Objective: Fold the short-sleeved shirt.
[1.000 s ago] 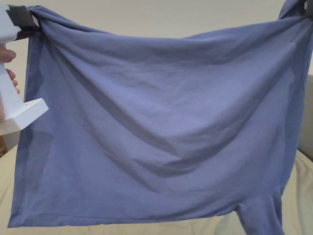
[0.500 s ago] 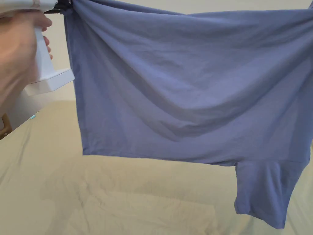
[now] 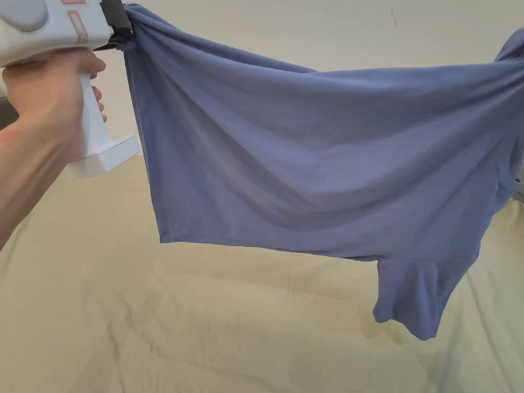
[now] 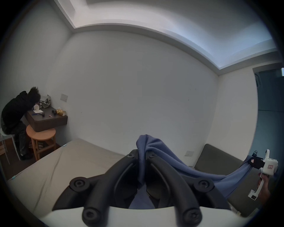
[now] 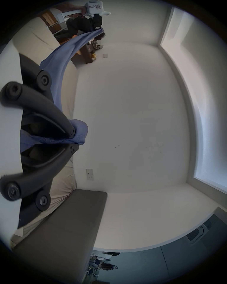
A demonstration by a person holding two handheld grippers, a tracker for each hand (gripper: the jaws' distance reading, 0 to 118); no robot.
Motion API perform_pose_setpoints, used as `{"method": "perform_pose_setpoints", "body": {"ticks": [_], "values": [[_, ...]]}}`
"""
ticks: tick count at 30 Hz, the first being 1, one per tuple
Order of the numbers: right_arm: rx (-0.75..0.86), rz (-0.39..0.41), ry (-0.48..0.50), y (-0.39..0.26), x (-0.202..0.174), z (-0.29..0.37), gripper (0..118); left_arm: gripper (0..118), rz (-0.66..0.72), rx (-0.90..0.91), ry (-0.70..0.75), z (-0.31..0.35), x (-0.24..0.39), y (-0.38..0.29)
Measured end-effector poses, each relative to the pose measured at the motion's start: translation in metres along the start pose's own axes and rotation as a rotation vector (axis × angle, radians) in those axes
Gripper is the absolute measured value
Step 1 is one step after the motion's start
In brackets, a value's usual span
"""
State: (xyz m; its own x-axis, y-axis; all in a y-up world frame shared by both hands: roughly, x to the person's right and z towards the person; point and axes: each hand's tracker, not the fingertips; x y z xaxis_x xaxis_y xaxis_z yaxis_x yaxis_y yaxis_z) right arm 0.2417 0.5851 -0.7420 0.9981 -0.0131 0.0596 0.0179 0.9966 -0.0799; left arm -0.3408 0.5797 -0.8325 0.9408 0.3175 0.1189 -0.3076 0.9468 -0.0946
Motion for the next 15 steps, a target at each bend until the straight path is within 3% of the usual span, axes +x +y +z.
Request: {"method": "perform_pose_setpoints", "body": {"ticks": [3,7,10,12,15], "values": [[-0.062,-0.068,0.022,-0.041,0.002,-0.004,7,7,0.027,-0.067,-0.028,0.02,-0.009,-0.035],[-0.138,-0.049,0.029,-0.114,0.003,-0.009,7,7,-0.047,-0.151,0.04,0.045,-0.033,-0.104],[-0.213,-0.155,0.065,-0.175,-0.005,0.013,7,7,-0.01,-0.221,0.052,0.071,-0.052,-0.16],[-0.238,-0.227,0.064,-0.217,-0.014,0.033,7,7,-0.087,-0.247,0.094,0.093,-0.055,-0.201],[-0.303,-0.189,0.077,-0.271,-0.025,0.064,7,7,-0.071,-0.329,0.065,0.127,-0.065,-0.256]]}}
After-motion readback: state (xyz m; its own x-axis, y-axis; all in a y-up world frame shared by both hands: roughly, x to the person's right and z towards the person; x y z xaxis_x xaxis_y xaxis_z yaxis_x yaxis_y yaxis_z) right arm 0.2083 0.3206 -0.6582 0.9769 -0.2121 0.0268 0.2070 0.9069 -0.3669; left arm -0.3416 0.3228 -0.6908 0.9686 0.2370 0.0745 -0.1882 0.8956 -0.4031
